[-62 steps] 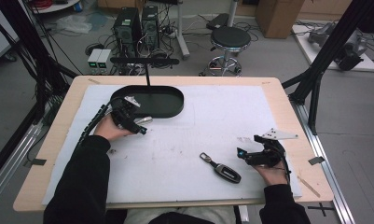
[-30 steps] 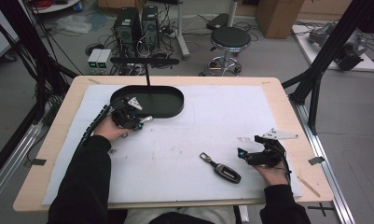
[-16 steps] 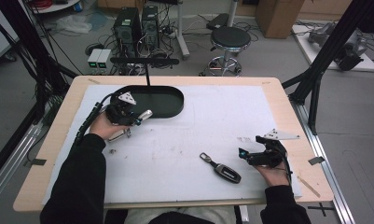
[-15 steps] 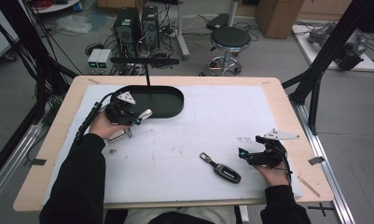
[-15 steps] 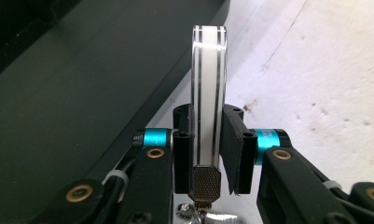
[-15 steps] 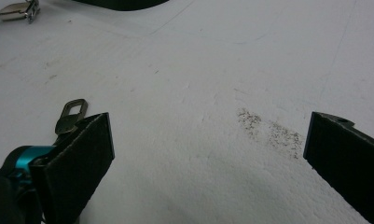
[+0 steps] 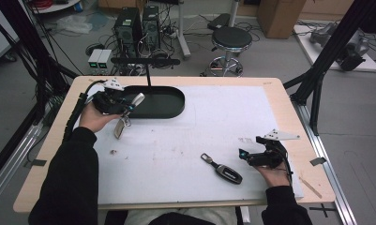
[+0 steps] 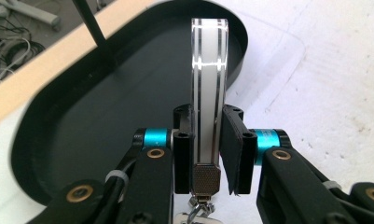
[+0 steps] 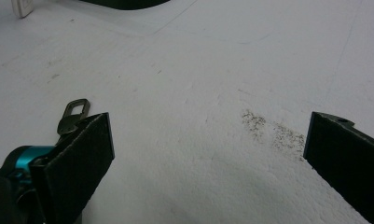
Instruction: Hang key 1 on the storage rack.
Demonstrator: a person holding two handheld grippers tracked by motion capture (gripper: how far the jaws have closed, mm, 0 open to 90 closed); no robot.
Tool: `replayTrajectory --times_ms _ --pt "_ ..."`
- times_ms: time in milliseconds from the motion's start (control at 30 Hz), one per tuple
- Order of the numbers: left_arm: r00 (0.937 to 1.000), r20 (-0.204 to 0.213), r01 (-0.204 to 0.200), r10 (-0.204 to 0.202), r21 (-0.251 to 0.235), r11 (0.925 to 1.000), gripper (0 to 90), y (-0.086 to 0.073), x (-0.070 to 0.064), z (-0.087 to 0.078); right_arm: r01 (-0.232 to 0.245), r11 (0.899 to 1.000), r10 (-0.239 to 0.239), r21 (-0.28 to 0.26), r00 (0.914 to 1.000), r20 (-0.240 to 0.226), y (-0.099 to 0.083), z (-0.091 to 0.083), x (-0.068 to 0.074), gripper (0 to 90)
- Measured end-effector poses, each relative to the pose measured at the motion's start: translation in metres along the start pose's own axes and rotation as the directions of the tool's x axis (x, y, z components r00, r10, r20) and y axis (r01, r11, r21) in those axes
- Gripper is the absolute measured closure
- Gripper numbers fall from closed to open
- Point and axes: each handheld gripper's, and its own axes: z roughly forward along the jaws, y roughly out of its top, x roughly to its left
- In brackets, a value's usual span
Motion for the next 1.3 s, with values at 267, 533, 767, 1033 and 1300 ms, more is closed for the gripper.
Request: replayTrajectory --times_ms 267,533,767,1033,1300 --pt "0.9997 -0.023 0.005 -0.005 -0.006 1.0000 75.6 0.018 0.003 -0.009 -0.001 1.000 0.001 -0.015 1.0000 -0.006 0.000 -0.002 -0.002 0.8" --pt "0.9983 -0.057 0.007 -0.009 -0.026 0.9996 75.6 0.037 0.011 -0.018 -0.005 1.000 0.005 -0.011 1.0000 -0.004 -0.001 -0.002 -0.001 0.8" --pt "0.9974 -0.071 -0.018 0.015 -0.035 0.9992 75.5 0.053 0.013 -0.024 -0.009 1.000 0.009 -0.008 0.9999 -0.005 -0.001 -0.002 -0.002 0.8" --pt "0.9959 -0.079 -0.049 0.046 -0.041 0.9980 75.6 0.073 0.016 -0.025 -0.006 1.000 0.006 -0.008 1.0000 -0.004 -0.001 -0.002 -0.002 0.8" --pt "0.9868 -0.143 -0.095 0.076 -0.132 0.9867 75.6 0.081 0.022 -0.034 -0.011 1.000 0.011 -0.009 0.9999 -0.003 -0.002 -0.002 -0.002 0.8"
